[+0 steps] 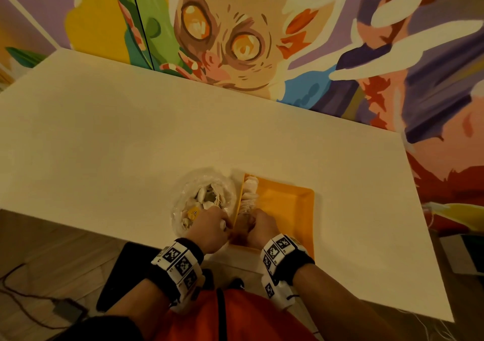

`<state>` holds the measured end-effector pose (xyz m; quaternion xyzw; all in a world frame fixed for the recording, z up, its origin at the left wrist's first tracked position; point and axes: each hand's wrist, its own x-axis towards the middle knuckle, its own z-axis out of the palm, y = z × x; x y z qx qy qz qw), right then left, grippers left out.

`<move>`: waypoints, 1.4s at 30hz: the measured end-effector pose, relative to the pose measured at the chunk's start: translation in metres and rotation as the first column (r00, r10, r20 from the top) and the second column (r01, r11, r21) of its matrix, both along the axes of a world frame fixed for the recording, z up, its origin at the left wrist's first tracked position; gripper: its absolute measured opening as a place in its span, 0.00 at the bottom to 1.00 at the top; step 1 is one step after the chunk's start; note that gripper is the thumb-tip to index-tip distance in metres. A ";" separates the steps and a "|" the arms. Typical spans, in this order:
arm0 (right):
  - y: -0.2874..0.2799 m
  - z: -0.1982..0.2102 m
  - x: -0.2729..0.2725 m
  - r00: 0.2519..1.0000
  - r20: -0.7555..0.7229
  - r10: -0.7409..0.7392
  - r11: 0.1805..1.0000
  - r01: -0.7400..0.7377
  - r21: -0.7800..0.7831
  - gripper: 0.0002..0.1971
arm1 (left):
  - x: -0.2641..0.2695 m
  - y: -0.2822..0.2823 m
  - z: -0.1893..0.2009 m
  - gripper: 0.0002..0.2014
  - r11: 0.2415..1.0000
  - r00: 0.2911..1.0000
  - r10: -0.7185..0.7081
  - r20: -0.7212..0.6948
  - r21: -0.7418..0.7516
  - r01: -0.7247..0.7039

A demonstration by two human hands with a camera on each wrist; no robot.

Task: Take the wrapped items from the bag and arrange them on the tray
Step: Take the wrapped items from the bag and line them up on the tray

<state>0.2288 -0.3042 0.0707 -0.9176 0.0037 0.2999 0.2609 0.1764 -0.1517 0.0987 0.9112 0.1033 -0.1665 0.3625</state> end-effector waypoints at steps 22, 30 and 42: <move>0.005 0.056 -0.002 0.988 0.152 0.007 0.811 -0.095 0.578 0.06 | -0.002 0.005 0.034 0.21 0.956 0.973 0.069 0.220 -0.292 -0.001; -0.007 0.059 0.004 0.994 0.107 -0.033 0.749 -0.046 0.661 0.10 | 0.004 0.016 0.029 0.06 0.929 0.952 0.121 0.282 -0.369 -0.009; -0.028 0.026 0.001 0.988 0.149 0.050 0.935 -0.099 0.341 0.11 | 0.000 0.008 0.023 0.07 0.989 0.986 -0.042 0.163 -0.132 0.064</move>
